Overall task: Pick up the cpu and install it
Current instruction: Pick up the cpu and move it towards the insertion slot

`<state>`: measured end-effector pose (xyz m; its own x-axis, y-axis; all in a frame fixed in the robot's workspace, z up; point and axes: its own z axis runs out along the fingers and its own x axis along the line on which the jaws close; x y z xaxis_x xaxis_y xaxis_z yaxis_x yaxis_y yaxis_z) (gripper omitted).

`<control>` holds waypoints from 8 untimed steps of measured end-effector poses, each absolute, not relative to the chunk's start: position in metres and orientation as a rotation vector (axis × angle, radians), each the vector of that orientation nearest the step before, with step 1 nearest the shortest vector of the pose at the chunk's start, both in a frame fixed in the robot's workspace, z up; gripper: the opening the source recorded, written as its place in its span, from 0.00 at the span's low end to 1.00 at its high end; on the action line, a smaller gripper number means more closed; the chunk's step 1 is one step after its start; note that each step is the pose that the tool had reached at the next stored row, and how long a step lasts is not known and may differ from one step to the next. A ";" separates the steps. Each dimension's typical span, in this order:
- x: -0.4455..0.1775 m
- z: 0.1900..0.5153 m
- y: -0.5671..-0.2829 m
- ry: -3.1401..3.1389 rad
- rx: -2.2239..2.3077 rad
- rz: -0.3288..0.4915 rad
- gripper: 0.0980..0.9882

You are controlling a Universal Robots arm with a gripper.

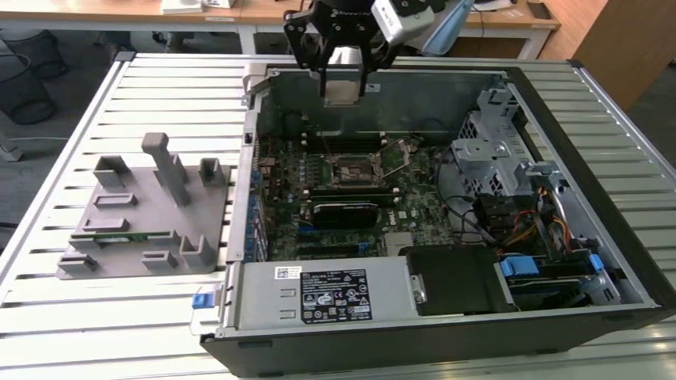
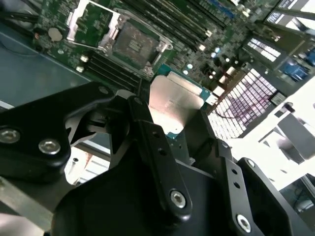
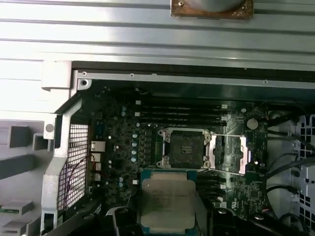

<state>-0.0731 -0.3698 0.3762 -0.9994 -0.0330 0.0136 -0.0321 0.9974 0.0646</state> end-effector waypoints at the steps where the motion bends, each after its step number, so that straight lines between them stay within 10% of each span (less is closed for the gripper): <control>1: -0.069 0.376 -0.369 -3.125 0.051 -0.101 0.48; 8: -0.038 0.373 -0.367 -3.125 0.051 -0.100 0.48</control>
<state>-0.0377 -0.3666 0.3734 -0.9994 -0.0330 0.0137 -0.0320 0.9974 0.0644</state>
